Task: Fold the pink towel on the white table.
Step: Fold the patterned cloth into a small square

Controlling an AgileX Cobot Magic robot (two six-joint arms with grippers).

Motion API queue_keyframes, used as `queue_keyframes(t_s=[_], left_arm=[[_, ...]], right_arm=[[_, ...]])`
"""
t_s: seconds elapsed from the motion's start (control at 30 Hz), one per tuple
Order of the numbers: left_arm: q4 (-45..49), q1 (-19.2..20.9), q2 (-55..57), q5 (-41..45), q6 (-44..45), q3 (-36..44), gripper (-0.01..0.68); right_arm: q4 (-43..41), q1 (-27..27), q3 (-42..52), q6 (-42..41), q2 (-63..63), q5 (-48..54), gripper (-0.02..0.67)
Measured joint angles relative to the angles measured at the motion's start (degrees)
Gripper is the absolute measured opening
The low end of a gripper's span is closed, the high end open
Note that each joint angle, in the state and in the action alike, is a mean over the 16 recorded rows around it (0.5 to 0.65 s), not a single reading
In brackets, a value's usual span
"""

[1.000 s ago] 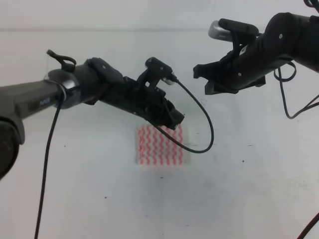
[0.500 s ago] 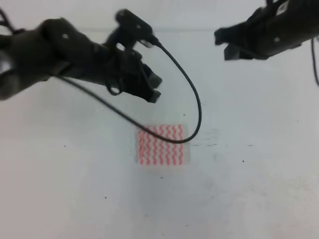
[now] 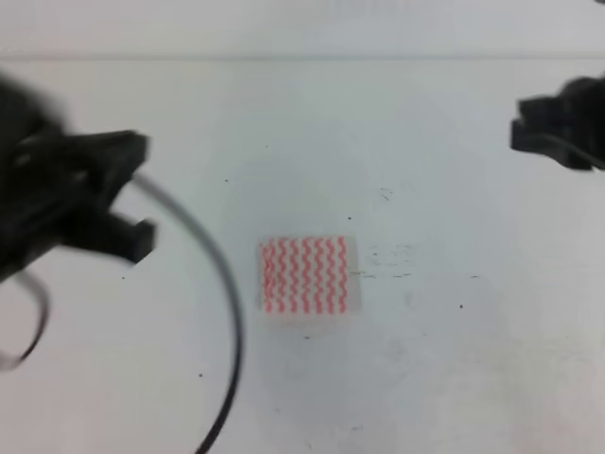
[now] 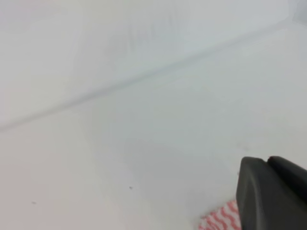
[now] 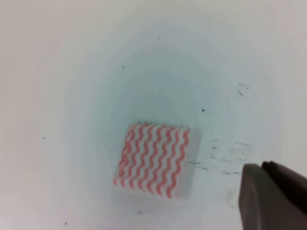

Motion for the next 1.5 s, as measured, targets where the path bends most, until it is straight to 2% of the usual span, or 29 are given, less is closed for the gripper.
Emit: queue_keyframes(t_s=[0.33,0.53,0.7,1.0,1.27,1.5], left_arm=[[-0.12,0.00,-37.32,-7.34,-7.90,23.62,-0.005],[-0.02,0.00,-51.36,-7.74,-13.17,33.44,-0.005],[0.34,-0.01,-55.53,-8.52,-15.99,39.46,-0.005],[0.91,-0.01,-54.96,-10.62,-16.74,45.19,-0.004],[0.96,-0.02,-54.74,-11.37,-16.25,46.49,-0.004],[1.02,-0.02,-54.60,-11.43,-16.06,46.65,-0.004]], right_arm=[[-0.40,-0.01,18.21,0.11,-22.54,-5.78,-0.018],[-0.75,-0.01,28.12,-0.25,-36.50,-8.91,-0.018],[-0.43,0.00,35.59,-1.11,-47.48,-12.27,-0.018],[1.23,0.00,48.10,-2.66,-61.25,-23.81,-0.018],[2.10,0.00,58.41,-2.78,-65.08,-35.24,-0.018],[1.72,0.00,65.40,-2.78,-65.17,-40.81,-0.018]])
